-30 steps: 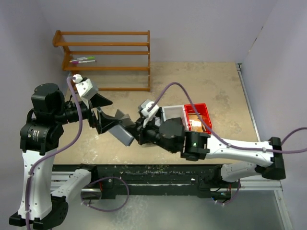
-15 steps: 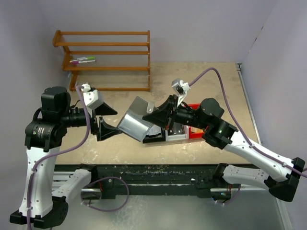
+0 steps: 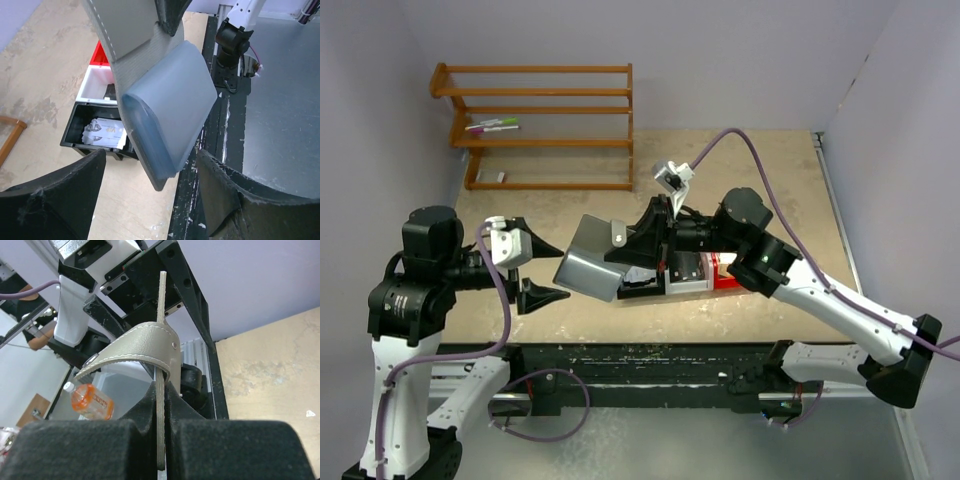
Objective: Take the credit cards out of the card holder
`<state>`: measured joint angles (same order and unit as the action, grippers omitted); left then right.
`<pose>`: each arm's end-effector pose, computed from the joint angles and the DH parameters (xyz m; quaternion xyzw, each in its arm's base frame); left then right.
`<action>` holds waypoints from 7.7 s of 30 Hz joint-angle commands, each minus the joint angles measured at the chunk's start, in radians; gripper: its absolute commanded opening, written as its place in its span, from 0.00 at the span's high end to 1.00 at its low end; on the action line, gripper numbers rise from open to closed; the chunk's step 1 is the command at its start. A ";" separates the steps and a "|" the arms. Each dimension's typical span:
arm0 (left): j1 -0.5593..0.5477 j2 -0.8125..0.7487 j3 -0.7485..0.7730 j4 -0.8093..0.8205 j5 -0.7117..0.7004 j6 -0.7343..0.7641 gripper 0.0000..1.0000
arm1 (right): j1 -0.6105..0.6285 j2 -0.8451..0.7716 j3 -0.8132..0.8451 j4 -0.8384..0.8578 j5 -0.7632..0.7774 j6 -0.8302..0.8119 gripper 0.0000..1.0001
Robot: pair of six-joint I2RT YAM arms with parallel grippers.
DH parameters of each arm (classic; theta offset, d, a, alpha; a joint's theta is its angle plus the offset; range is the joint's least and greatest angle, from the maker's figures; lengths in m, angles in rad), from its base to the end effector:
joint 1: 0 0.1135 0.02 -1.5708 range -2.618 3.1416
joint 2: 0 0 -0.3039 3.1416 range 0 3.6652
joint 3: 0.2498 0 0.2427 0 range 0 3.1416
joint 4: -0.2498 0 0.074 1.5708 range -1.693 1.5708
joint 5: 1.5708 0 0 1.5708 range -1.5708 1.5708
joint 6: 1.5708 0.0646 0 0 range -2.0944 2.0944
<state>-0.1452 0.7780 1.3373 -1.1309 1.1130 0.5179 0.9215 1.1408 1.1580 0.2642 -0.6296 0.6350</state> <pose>0.0483 -0.0656 0.4469 0.4819 0.6224 -0.3803 0.4856 0.1201 0.2211 0.4888 -0.3265 0.5302 0.6661 0.4106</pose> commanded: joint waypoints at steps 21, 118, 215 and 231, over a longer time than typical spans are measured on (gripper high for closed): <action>0.001 -0.061 -0.107 0.388 -0.027 -0.323 0.33 | -0.006 0.116 0.097 0.010 -0.083 0.032 1.00; 0.001 0.086 -0.162 0.660 0.237 -0.940 0.06 | -0.015 0.001 -0.113 0.421 0.254 0.178 1.00; 0.003 0.232 -0.159 0.477 0.250 -0.739 0.96 | -0.167 0.162 0.038 -0.048 -0.109 0.094 0.70; 0.002 0.234 -0.172 0.504 0.280 -0.752 0.82 | -0.126 0.190 -0.093 0.313 -0.170 0.288 0.97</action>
<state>-0.1295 1.0172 1.1313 -0.7208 1.3140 -0.2432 0.7433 1.3190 1.0851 0.4011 -0.7280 0.8410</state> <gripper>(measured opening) 0.195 0.061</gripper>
